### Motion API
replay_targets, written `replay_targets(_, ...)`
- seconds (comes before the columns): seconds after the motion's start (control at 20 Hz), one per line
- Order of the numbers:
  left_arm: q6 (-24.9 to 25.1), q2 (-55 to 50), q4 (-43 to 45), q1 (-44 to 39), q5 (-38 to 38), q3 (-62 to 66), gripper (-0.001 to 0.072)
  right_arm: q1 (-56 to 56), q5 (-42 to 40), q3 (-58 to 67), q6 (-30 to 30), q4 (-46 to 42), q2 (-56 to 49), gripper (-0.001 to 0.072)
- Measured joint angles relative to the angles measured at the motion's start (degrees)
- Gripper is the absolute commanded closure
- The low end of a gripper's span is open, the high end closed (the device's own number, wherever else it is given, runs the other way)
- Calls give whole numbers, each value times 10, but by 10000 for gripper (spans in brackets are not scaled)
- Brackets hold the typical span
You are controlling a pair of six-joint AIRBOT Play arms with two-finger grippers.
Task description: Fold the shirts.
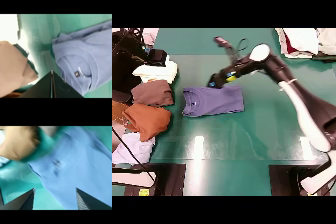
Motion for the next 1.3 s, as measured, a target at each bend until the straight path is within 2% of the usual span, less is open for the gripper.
replay_targets(0.05, 0, 3, -3, 0, -5, -10, 682, -24, 10, -29, 10, -11, 19, -8)
replay_targets(0.35, 0, 13, -35, 0, 21, -80, 683, -158, 31, -215, 38, -31, 70, -1)
replay_targets(0.5, 0, 14, -70, 0, 51, -96, 682, -178, 14, -272, 31, 15, 46, 22)
replay_targets(0.7, 5, 15, -97, 0, 69, -102, 682, -156, -26, -278, 5, 96, -13, 51)
replay_targets(0.75, 7, 15, -101, 0, 71, -103, 683, -147, -29, -268, 1, 116, -30, 129)
replay_targets(0.8, 10, 15, -103, 0, 73, -103, 682, -136, -32, -253, -2, 129, -47, 258)
replay_targets(0.85, 12, 15, -105, 0, 74, -104, 683, -126, -38, -237, -4, 139, -64, 414)
replay_targets(0.9, 13, 15, -106, 0, 75, -104, 682, -115, -38, -220, -7, 147, -79, 617)
replay_targets(0.95, 15, 15, -108, 0, 75, -104, 682, -105, -38, -205, -13, 157, -89, 693)
replay_targets(1.15, 17, 15, -116, 0, 69, -104, 683, -90, -38, -171, -32, 166, -96, 693)
replay_targets(1.3, 18, 16, -118, -11, 66, -104, 683, -125, -54, -207, -24, 143, -34, 693)
